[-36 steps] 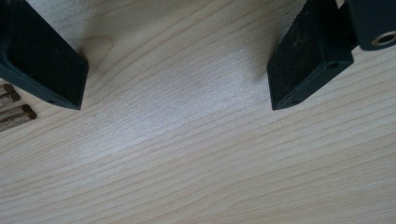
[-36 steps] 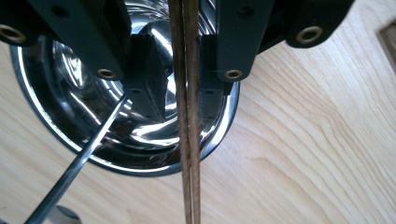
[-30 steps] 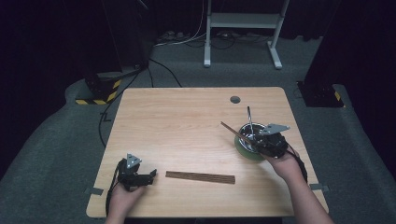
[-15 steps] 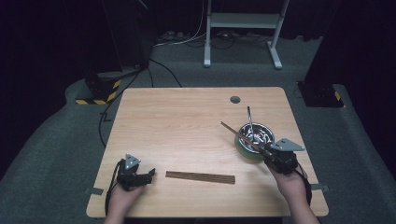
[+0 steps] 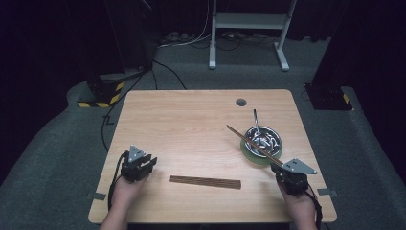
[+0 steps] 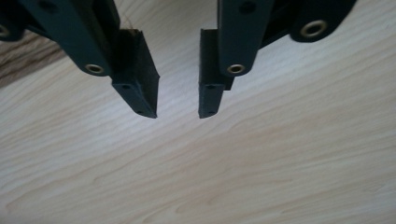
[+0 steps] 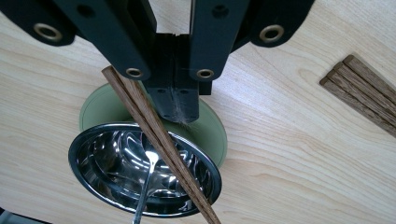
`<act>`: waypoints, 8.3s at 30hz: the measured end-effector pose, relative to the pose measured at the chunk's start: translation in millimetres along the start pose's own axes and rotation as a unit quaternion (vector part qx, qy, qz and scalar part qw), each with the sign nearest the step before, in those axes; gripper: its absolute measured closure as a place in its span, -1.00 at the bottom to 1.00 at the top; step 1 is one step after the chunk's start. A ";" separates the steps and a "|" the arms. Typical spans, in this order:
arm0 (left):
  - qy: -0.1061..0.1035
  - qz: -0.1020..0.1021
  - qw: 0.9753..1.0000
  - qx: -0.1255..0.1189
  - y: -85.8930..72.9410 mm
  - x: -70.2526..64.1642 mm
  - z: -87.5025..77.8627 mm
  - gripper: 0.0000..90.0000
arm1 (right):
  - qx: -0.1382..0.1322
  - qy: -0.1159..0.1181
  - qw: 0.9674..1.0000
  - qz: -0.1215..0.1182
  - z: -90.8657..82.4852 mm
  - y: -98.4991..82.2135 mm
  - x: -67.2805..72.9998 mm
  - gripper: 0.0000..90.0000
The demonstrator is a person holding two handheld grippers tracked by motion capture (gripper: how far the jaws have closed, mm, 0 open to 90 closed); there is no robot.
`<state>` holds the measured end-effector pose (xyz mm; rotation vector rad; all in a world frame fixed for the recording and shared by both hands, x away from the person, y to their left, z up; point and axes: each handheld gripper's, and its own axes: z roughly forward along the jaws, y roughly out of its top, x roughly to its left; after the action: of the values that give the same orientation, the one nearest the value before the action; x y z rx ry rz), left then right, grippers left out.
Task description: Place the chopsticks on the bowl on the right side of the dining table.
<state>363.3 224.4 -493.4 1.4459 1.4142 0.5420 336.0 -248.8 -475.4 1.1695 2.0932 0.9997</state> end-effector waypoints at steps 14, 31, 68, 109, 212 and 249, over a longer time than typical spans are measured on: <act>-0.050 -0.004 0.999 0.004 26.0 -57.7 56.7 0.82 | 0.008 -0.004 1.000 0.012 17.5 -4.5 -5.1 0.98; -0.062 0.005 0.998 0.006 31.5 -95.7 91.1 0.79 | 0.014 -0.002 1.000 0.021 30.4 -4.8 -15.6 0.98; -0.040 0.001 0.999 0.012 17.1 -131.9 131.9 0.81 | 0.033 -0.060 0.997 0.026 44.1 11.1 -68.8 0.93; -0.041 -0.003 0.999 -0.002 9.3 -165.8 148.2 0.66 | 0.024 -0.092 0.995 0.015 46.9 22.1 -87.5 0.96; -0.052 0.035 0.998 0.008 -5.2 -181.7 150.7 0.81 | 0.035 -0.093 0.994 0.033 62.3 18.5 -94.8 0.81; -0.066 0.039 0.997 -0.004 -2.7 -157.7 100.4 0.14 | 0.008 -0.077 0.997 0.023 28.2 14.8 -47.8 0.34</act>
<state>413.6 44.5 -485.8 1.5078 1.2540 0.4909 386.7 -275.6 -475.2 1.2655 1.9651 0.8868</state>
